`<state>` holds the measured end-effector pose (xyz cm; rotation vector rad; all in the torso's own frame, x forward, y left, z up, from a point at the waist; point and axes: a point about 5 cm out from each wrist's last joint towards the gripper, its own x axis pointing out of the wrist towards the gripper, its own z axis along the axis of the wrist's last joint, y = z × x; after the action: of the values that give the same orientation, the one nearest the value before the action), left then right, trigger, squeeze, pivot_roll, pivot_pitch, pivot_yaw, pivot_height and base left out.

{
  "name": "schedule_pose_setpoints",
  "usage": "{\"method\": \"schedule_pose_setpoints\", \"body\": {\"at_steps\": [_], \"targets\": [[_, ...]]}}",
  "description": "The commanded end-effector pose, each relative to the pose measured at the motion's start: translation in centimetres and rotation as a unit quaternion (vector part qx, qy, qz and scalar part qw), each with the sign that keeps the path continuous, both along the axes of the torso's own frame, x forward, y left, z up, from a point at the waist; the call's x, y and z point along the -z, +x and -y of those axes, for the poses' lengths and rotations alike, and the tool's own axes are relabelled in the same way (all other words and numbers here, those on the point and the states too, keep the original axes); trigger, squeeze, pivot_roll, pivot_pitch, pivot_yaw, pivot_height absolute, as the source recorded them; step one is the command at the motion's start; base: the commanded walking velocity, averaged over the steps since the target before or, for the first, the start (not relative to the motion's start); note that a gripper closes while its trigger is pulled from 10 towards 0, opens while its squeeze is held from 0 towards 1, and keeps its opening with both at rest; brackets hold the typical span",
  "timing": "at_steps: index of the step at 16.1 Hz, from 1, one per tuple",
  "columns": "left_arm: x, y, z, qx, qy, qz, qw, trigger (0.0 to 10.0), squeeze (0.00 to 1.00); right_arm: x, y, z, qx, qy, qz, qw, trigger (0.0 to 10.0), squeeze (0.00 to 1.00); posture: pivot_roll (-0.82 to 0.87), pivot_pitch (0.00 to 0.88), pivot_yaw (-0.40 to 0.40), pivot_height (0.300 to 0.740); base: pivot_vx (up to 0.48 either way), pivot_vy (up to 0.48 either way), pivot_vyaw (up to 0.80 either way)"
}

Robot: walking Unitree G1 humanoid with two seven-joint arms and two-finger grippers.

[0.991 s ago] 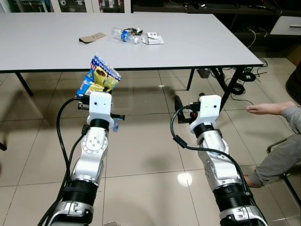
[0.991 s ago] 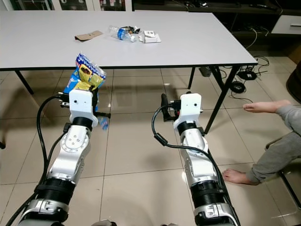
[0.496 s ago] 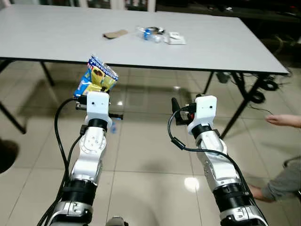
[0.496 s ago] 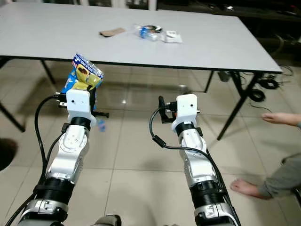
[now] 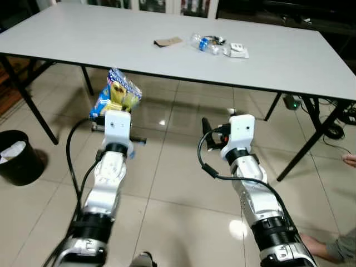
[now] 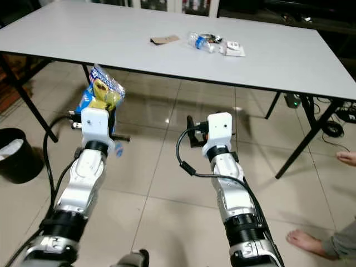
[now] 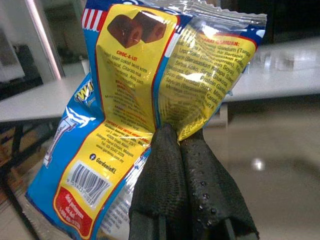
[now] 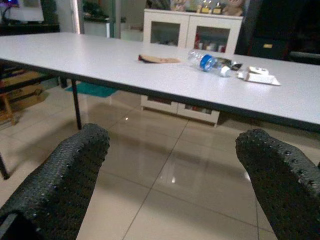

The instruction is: Picking trash to rubbish bin

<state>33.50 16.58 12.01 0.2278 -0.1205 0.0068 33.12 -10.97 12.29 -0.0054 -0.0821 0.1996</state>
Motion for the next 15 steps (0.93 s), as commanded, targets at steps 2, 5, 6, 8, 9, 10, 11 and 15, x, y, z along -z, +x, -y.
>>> {"method": "schedule_pose_setpoints", "body": {"at_steps": [2, 5, 6, 8, 9, 10, 11, 15], "targets": [[4.0, -1.3, -2.0, -0.017, -0.001, -0.082, 0.996, 10.0, 0.00, 1.5, -0.1, 0.9, 0.001, -0.022, -0.029, 0.999, 10.0, 0.00, -0.03, 0.013, -0.043, 0.740, 0.000, 0.000, 0.80], [5.9, -2.2, -4.0, -0.058, -0.023, -0.118, 0.991, 10.0, 0.00, 3.7, -0.5, 2.6, 0.028, -0.021, -0.071, 0.997, 10.0, 0.00, -0.02, 0.009, -0.053, 0.740, 0.000, 0.000, 0.80], [6.4, -2.3, -4.4, -0.065, -0.025, -0.127, 0.989, 10.0, 0.00, 4.9, -0.7, 3.3, 0.039, -0.018, -0.096, 0.994, 10.0, 0.00, -0.02, 0.007, -0.057, 0.740, 0.000, 0.000, 0.80], [7.7, -2.8, -4.8, -0.071, -0.022, -0.154, 0.985, 10.0, 0.00, 7.5, -1.5, 4.5, 0.062, -0.004, -0.156, 0.986, 10.0, 0.00, -0.02, 0.005, -0.055, 0.740, 0.000, 0.000, 0.80], [8.0, -2.9, -4.8, -0.070, -0.022, -0.159, 0.984, 10.0, 0.00, 8.1, -1.7, 4.7, 0.065, -0.004, -0.168, 0.984, 10.0, 0.00, -0.02, 0.005, -0.055, 0.740, 0.000, 0.000, 0.80], [8.8, -3.4, -4.8, -0.069, -0.020, -0.179, 0.981, 10.0, 0.00, 9.3, -2.4, 5.1, 0.065, -0.009, -0.196, 0.978, 10.0, 0.00, -0.03, 0.005, -0.054, 0.740, 0.000, 0.000, 0.80], [9.8, -3.9, -4.8, -0.067, -0.015, -0.204, 0.977, 10.0, 0.00, 10.8, -3.2, 5.5, 0.066, -0.017, -0.226, 0.972, 10.0, 0.00, -0.03, 0.004, -0.053, 0.740, 0.000, 0.000, 0.80], [12.1, -5.7, -4.4, -0.048, -0.012, -0.253, 0.966, 10.0, 0.00, 14.2, -6.0, 6.4, 0.061, -0.035, -0.309, 0.948, 10.0, 0.00, -0.03, 0.011, -0.062, 0.740, 0.000, 0.000, 0.80]]}}
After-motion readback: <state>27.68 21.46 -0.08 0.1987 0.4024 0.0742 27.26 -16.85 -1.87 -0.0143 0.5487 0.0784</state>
